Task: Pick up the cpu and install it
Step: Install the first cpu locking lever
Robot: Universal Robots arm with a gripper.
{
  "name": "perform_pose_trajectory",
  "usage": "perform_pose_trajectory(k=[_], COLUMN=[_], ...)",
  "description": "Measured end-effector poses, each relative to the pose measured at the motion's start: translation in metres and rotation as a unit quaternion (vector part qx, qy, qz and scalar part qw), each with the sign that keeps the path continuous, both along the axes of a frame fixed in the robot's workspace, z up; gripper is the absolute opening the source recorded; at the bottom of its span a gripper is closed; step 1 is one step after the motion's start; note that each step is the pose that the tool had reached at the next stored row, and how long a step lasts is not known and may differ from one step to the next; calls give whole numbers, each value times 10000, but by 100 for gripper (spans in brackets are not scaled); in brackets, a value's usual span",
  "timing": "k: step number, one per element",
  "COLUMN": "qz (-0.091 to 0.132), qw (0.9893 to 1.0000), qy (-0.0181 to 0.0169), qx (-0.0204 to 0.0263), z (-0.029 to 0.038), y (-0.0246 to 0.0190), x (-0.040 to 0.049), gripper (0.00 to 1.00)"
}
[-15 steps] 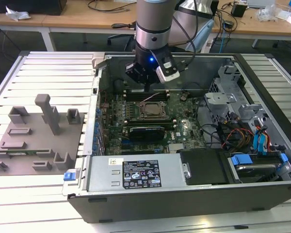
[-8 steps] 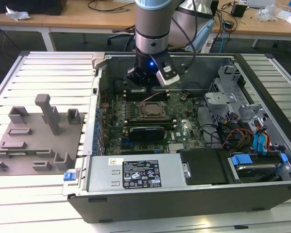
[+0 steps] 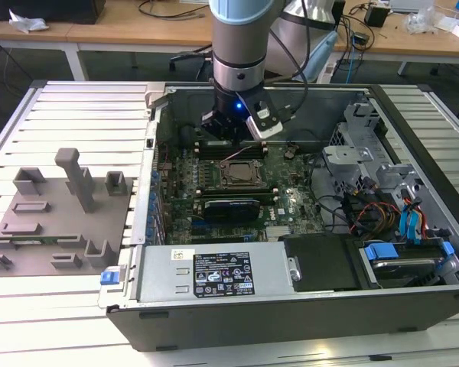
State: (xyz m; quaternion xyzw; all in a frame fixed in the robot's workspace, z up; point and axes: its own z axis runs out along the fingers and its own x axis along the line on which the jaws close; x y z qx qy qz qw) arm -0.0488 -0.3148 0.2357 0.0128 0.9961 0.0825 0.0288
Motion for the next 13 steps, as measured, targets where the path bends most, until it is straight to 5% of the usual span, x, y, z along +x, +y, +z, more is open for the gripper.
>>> perform_pose_trajectory(k=[8, 13], qz=[0, 0], qw=[10000, 10000], qy=[-6, -7], qx=[1, 50], z=[-46, -71], y=[0, 10], x=[12, 28], gripper=[11, 11])
